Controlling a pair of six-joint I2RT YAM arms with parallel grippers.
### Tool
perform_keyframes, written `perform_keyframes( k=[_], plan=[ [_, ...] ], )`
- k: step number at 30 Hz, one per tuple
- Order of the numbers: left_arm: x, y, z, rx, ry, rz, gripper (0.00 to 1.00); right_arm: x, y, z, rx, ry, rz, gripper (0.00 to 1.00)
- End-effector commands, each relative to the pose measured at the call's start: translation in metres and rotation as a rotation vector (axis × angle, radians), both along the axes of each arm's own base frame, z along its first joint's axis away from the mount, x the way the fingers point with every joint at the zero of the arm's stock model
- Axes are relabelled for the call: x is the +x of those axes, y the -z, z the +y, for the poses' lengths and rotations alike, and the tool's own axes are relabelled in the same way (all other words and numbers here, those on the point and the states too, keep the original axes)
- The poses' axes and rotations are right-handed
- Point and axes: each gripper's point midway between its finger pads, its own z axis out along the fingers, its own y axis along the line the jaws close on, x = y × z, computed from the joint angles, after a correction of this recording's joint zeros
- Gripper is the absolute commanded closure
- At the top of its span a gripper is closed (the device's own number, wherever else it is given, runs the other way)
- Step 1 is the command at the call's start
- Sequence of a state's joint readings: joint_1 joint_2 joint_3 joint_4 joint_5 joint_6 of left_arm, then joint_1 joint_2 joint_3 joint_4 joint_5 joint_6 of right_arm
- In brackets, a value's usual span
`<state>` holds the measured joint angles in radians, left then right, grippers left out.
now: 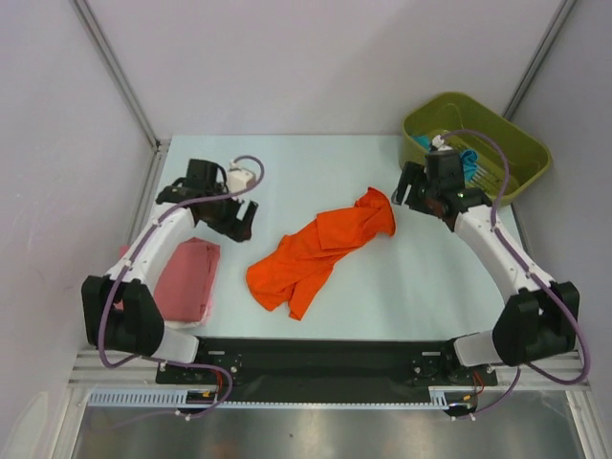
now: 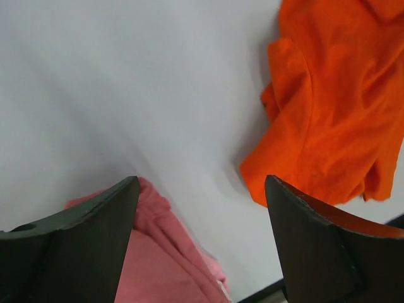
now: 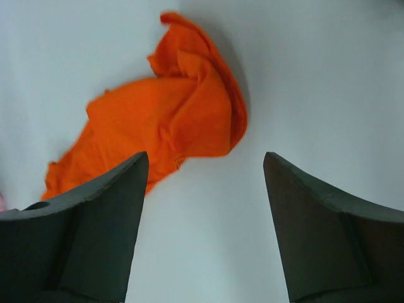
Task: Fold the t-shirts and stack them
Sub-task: Move the tshirt to the center of the board, then flatten the tshirt out
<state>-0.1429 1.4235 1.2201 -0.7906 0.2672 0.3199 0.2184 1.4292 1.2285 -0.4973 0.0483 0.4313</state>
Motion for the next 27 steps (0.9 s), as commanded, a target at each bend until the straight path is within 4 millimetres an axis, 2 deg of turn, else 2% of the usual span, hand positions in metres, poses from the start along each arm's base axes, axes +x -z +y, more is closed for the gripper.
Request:
perform_keyframes(
  k=[1, 2, 3, 5, 6, 7, 9, 10, 11, 12, 14, 15, 18, 19, 20, 23, 24, 26, 27],
  plan=[
    [-0.038, 0.041, -0.023, 0.047, 0.171, 0.127, 0.11, -0.034, -0.032, 0.015, -0.051, -0.103, -0.123, 0.25],
    [-0.048, 0.057, -0.022, 0.086, 0.182, 0.165, 0.09, -0.040, -0.029, 0.029, -0.018, -0.151, -0.134, 0.27],
    [-0.053, 0.071, -0.031, 0.116, 0.222, 0.193, 0.07, -0.059, -0.008, 0.042, -0.006, -0.204, -0.101, 0.30],
    [-0.058, 0.088, -0.036, 0.143, 0.247, 0.225, 0.07, -0.075, 0.012, 0.060, 0.013, -0.257, -0.077, 0.31],
    [-0.061, 0.093, -0.041, 0.141, 0.267, 0.241, 0.08, -0.081, 0.015, 0.076, 0.066, -0.297, -0.076, 0.31],
    [-0.063, 0.103, -0.043, 0.150, 0.283, 0.281, 0.08, -0.098, 0.033, 0.096, 0.074, -0.369, -0.046, 0.30],
    [-0.063, 0.108, -0.049, 0.157, 0.318, 0.296, 0.10, -0.106, 0.038, 0.122, 0.090, -0.450, -0.079, 0.29],
    [-0.065, 0.116, -0.051, 0.148, 0.333, 0.328, 0.12, -0.117, 0.056, 0.137, 0.068, -0.511, -0.054, 0.28],
    [-0.066, 0.120, -0.052, 0.145, 0.348, 0.338, 0.15, -0.120, 0.061, 0.146, 0.065, -0.542, -0.059, 0.27],
    [-0.065, 0.122, -0.054, 0.141, 0.352, 0.350, 0.30, -0.119, 0.061, 0.158, 0.076, -0.572, -0.081, 0.26],
    [-0.070, 0.124, -0.060, 0.105, 0.375, 0.379, 0.48, -0.124, 0.082, 0.179, 0.040, -0.648, -0.042, 0.26],
    [-0.072, 0.122, -0.062, 0.089, 0.379, 0.385, 0.65, -0.123, 0.089, 0.185, 0.015, -0.661, -0.030, 0.25],
    [-0.073, 0.111, -0.065, 0.065, 0.392, 0.350, 1.00, -0.122, 0.116, 0.205, -0.022, -0.713, 0.026, 0.26],
    [-0.071, 0.105, -0.065, 0.062, 0.391, 0.332, 1.00, -0.119, 0.119, 0.209, -0.019, -0.719, 0.035, 0.27],
    [-0.071, 0.100, -0.065, 0.058, 0.396, 0.317, 1.00, -0.121, 0.132, 0.217, -0.010, -0.746, 0.069, 0.29],
    [-0.063, 0.073, -0.067, 0.030, 0.384, 0.249, 1.00, -0.122, 0.142, 0.228, 0.005, -0.789, 0.094, 0.42],
    [-0.056, 0.055, -0.067, 0.007, 0.371, 0.208, 1.00, -0.119, 0.147, 0.232, -0.001, -0.795, 0.108, 0.59],
    [-0.050, 0.032, -0.067, -0.043, 0.350, 0.179, 1.00, -0.116, 0.151, 0.232, -0.019, -0.784, 0.128, 0.79],
    [-0.040, 0.007, -0.064, -0.102, 0.326, 0.149, 1.00, -0.113, 0.145, 0.236, -0.016, -0.791, 0.115, 0.96]
  ],
)
